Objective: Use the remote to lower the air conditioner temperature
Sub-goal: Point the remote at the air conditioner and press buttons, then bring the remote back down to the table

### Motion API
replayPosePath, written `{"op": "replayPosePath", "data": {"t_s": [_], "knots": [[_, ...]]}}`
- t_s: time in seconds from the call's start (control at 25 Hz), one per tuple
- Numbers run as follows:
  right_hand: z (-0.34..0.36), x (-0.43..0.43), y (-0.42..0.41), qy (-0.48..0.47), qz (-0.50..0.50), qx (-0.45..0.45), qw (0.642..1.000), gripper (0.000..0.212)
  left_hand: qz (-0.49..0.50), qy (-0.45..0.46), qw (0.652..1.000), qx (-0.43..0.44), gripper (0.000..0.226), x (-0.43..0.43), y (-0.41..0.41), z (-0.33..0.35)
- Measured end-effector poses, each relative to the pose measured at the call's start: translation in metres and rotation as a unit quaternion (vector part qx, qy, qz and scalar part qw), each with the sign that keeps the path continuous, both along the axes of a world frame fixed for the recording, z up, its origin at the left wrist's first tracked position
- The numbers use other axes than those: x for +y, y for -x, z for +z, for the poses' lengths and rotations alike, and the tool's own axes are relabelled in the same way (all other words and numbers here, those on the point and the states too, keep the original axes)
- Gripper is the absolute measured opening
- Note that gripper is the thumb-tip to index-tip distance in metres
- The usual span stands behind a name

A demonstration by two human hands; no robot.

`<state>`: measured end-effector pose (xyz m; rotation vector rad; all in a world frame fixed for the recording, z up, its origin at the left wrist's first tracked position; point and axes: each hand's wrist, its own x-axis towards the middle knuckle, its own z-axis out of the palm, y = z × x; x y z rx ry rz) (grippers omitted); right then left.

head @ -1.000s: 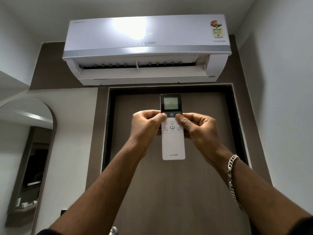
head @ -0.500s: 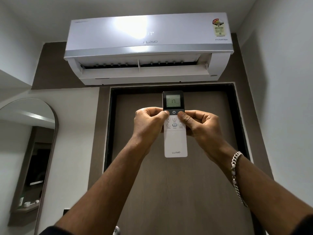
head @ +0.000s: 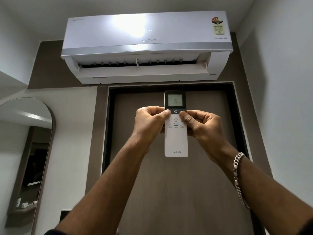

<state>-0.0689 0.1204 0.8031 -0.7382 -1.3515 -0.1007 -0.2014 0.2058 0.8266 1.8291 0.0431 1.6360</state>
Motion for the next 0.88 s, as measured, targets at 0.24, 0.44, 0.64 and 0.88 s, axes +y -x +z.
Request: {"op": "replayPosePath", "data": {"t_s": [0.24, 0.44, 0.64, 0.88], "knots": [[-0.013, -0.001, -0.003, 0.014, -0.001, 0.009, 1.0, 0.009, -0.031, 0.011, 0.999, 0.013, 0.006, 0.005, -0.006, -0.018], [-0.072, -0.004, -0.02, 0.06, -0.015, 0.051, 0.997, 0.008, -0.092, 0.039, 0.99, 0.104, 0.006, 0.02, -0.024, -0.072], [-0.188, -0.011, -0.057, 0.176, -0.063, 0.158, 0.97, 0.009, -0.137, 0.108, 0.959, 0.222, 0.008, 0.025, -0.069, -0.178], [-0.372, -0.07, -0.1, 0.32, -0.153, 0.351, 0.867, 0.021, -0.202, 0.197, 0.868, 0.408, 0.017, -0.012, -0.146, -0.355]]}}
